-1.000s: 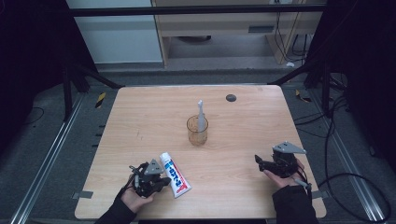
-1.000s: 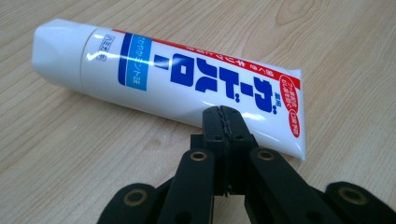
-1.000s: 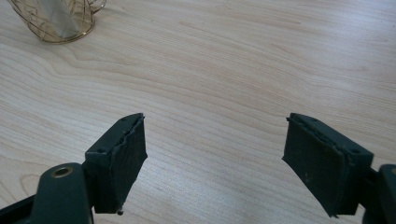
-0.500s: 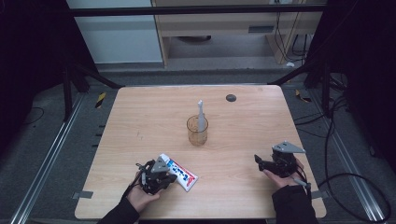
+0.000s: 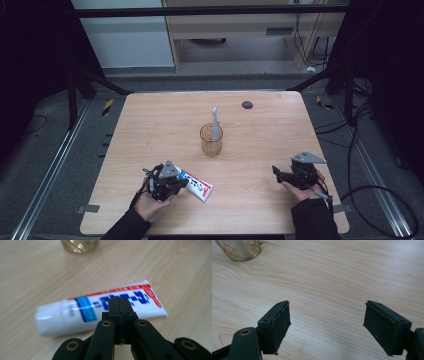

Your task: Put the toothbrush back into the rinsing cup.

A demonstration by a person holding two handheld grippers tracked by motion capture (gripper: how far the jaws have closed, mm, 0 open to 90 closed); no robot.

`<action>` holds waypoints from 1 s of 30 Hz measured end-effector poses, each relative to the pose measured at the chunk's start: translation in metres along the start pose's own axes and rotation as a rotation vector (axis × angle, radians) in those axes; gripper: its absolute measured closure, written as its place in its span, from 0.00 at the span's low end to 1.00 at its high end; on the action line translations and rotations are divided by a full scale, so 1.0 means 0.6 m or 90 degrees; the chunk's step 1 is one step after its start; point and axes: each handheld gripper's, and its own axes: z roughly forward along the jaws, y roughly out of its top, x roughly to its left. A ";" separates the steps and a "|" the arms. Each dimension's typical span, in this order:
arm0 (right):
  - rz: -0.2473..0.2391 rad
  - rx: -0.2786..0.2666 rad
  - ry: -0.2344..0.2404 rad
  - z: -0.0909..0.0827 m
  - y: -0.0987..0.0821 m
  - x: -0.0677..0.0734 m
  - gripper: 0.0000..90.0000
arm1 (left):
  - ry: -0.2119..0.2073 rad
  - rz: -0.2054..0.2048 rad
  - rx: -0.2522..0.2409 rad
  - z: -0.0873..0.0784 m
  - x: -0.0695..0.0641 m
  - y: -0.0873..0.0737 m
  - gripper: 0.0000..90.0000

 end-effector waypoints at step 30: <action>-0.007 0.006 -0.005 0.002 -0.001 0.000 0.24 | 0.047 -0.002 0.068 0.044 0.075 0.025 1.00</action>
